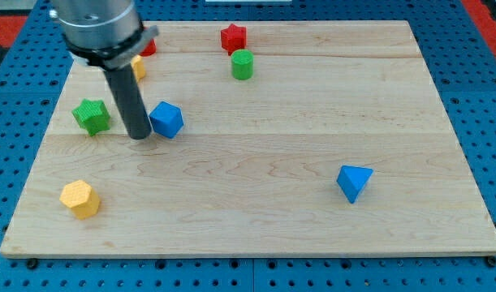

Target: Push the blue cube vertically to the top of the blue triangle

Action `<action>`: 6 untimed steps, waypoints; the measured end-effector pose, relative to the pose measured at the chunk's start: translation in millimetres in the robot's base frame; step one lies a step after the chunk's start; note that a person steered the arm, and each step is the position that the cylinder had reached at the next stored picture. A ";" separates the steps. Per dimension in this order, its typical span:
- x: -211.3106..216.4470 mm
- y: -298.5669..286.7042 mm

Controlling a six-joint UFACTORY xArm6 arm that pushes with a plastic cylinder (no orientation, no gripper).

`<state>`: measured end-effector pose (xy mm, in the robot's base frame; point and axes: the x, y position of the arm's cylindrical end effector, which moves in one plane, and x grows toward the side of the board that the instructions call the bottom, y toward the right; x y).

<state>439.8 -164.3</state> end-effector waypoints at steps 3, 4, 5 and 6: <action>-27.5 118.9; -27.4 179.3; -19.8 216.7; -11.8 258.6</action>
